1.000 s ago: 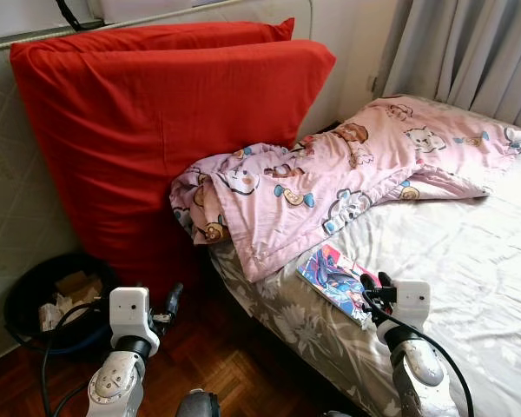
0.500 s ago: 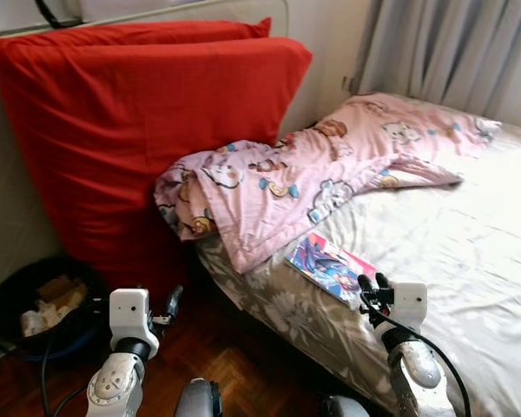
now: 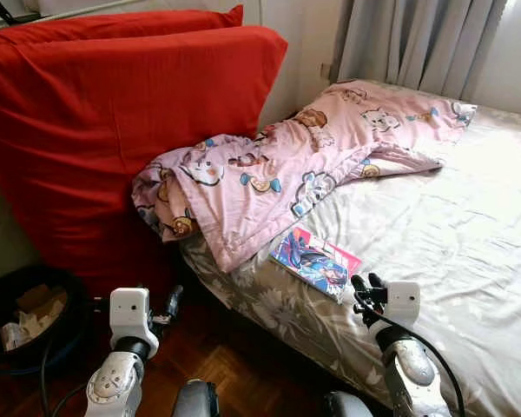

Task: Clean up the room

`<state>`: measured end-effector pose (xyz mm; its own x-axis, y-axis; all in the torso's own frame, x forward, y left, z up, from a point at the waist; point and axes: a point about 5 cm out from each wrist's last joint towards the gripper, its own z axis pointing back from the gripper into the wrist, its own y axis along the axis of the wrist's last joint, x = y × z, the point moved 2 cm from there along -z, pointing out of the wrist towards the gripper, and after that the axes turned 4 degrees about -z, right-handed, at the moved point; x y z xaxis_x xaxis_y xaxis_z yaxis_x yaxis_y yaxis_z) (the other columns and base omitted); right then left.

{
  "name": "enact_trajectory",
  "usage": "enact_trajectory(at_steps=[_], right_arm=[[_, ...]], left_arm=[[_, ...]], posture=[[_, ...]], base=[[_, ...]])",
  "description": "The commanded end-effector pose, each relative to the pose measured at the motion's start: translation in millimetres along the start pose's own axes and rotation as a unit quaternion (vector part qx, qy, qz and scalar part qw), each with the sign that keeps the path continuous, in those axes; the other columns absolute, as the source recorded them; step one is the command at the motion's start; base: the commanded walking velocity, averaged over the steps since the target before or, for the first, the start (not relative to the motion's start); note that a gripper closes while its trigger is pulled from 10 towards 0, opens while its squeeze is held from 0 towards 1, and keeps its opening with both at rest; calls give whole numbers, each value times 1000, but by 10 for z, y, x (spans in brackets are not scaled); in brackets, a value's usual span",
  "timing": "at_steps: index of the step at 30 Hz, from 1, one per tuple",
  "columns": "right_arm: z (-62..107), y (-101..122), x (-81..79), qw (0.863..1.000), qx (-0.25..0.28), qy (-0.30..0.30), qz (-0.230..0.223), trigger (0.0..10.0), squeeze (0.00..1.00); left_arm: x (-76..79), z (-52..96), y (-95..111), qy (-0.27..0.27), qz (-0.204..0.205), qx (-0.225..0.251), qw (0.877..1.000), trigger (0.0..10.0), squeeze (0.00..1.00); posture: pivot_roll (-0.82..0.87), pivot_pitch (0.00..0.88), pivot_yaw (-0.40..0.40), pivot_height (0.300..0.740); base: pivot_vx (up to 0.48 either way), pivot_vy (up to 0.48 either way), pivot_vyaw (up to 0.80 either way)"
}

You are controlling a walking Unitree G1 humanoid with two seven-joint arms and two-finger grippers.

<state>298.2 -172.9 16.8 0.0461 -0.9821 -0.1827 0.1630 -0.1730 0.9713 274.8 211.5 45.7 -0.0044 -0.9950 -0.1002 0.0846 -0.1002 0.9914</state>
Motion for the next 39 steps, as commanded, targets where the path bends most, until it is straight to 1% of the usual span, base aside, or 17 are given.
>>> enact_trajectory(at_steps=[1, 8, 14, 23, 29, 34, 39], right_arm=[[-13, 13, -7, 1000, 1, 5, 4, 10000, 0], [-14, -9, -14, 1000, -5, 6, 4, 10000, 0], [-26, -37, -64, 1000, -12, 15, 5, 10000, 0], [-48, -31, -54, 1000, -16, 15, 4, 10000, 0], [-75, -27, -68, 1000, -18, 15, 3, 10000, 0], [-126, -8, -113, 1000, -21, 19, 1, 10000, 0], [-141, -26, -104, 999, -30, 14, 2, 10000, 0]], left_arm=[[-40, -10, 34, 2, -5, 1, 1000, 10000, 0], [-60, -16, 51, 6, -4, 1, 1000, 10000, 0], [-67, -18, 53, 1, -7, -1, 1000, 10000, 0], [-33, -22, 61, -1, -3, 0, 1000, 10000, 0], [-20, 6, 50, -3, -2, -2, 1000, 10000, 0], [-10, 26, 58, -6, -3, -1, 1000, 10000, 0], [1, 51, 57, -9, -1, -2, 1000, 10000, 0]], posture=[[-4, 0, 12, 603], [2, 0, 17, 603], [8, 0, 19, 603], [10, 0, 17, 603], [19, 0, 12, 603], [26, 0, 13, 603], [32, 0, 16, 603]], base=[[292, 0, 0], [304, 0, 0], [325, 0, 0], [352, 0, 0], [354, 0, 0], [361, 0, 0], [261, 0, 0]])
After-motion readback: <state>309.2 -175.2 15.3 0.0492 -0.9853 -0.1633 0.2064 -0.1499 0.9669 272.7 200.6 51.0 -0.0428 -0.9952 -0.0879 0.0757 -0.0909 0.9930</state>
